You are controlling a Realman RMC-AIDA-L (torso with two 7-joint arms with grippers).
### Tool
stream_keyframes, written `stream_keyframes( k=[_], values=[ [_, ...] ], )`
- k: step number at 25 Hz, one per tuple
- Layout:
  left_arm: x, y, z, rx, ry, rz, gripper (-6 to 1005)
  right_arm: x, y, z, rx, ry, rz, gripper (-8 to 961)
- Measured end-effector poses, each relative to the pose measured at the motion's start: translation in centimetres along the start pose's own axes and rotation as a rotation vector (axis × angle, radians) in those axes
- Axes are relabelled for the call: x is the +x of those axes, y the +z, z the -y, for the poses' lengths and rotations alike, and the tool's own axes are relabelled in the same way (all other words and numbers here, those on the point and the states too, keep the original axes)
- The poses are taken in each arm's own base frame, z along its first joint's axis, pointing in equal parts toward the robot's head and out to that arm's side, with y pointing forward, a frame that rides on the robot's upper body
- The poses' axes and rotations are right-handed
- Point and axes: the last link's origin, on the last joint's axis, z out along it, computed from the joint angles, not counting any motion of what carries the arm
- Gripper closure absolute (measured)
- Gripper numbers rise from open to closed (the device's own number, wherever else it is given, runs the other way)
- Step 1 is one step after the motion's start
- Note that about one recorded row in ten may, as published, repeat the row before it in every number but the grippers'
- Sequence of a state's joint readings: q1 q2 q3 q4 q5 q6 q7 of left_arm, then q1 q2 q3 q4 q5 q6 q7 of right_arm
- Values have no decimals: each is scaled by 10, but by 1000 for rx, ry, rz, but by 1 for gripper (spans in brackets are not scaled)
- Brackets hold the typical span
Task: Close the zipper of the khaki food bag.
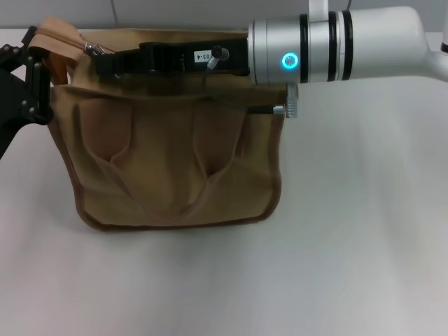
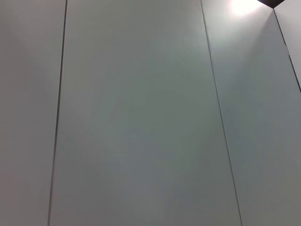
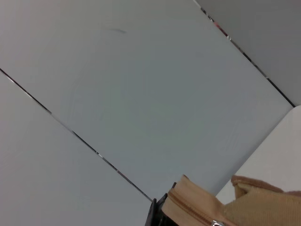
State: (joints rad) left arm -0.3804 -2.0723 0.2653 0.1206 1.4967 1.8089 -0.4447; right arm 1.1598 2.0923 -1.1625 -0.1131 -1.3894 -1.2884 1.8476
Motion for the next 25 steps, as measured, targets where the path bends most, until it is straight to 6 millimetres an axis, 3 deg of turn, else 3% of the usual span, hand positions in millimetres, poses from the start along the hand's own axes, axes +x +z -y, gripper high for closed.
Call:
stream_keyframes(
  k=[25],
  values=[
    [-1,-3,6,53,5,8,969,6,-8,4,-3,-63,47,944]
  ],
)
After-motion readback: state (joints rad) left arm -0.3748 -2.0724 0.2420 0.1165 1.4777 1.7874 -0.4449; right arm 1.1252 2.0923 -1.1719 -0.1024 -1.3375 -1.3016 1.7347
